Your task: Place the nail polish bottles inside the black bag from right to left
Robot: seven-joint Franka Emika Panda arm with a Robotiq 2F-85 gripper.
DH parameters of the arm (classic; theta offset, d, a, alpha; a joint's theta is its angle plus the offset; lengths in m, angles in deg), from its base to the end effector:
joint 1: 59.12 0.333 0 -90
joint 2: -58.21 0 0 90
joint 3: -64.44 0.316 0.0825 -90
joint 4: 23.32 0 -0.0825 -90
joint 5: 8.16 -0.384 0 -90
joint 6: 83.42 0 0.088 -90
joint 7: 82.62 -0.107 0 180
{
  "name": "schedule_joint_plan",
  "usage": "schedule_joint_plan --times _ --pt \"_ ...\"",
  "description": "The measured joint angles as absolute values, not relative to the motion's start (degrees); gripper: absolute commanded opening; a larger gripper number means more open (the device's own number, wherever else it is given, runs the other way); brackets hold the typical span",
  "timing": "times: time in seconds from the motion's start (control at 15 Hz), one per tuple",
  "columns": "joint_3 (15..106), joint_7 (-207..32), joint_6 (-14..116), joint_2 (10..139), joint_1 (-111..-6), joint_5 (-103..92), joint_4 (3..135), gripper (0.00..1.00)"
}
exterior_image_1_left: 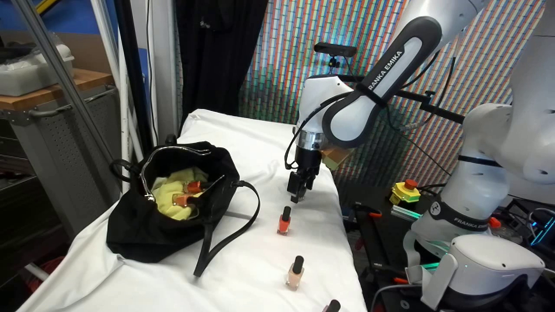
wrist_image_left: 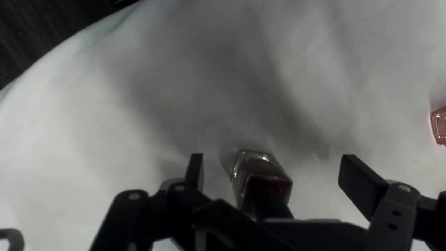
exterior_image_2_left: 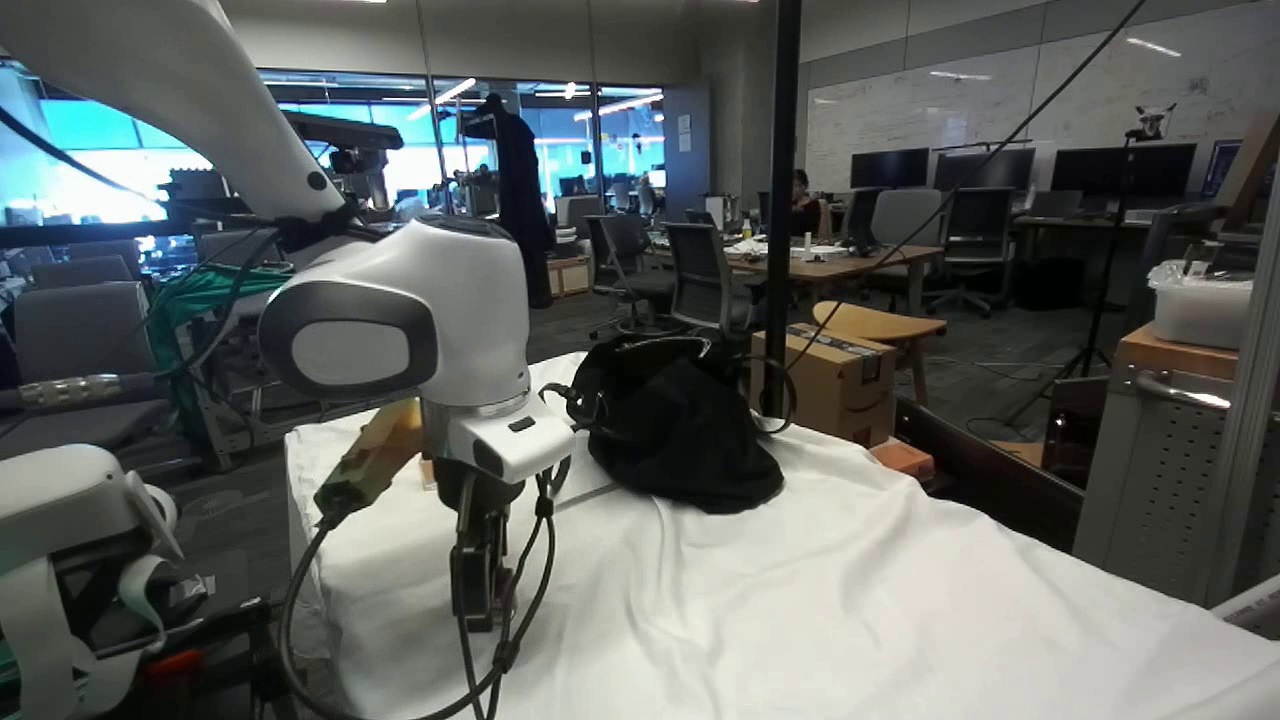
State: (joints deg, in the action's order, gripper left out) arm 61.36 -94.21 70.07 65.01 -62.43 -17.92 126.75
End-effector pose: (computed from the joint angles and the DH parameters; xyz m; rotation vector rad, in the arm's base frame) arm 0.4239 -0.0534 0.2042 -2.9938 0.7141 0.0940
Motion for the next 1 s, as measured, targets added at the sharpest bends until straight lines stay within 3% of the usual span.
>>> schedule_joint_plan --times 1.0 --pt "61.1 -94.7 67.8 66.2 -62.5 -17.9 124.8 1.0"
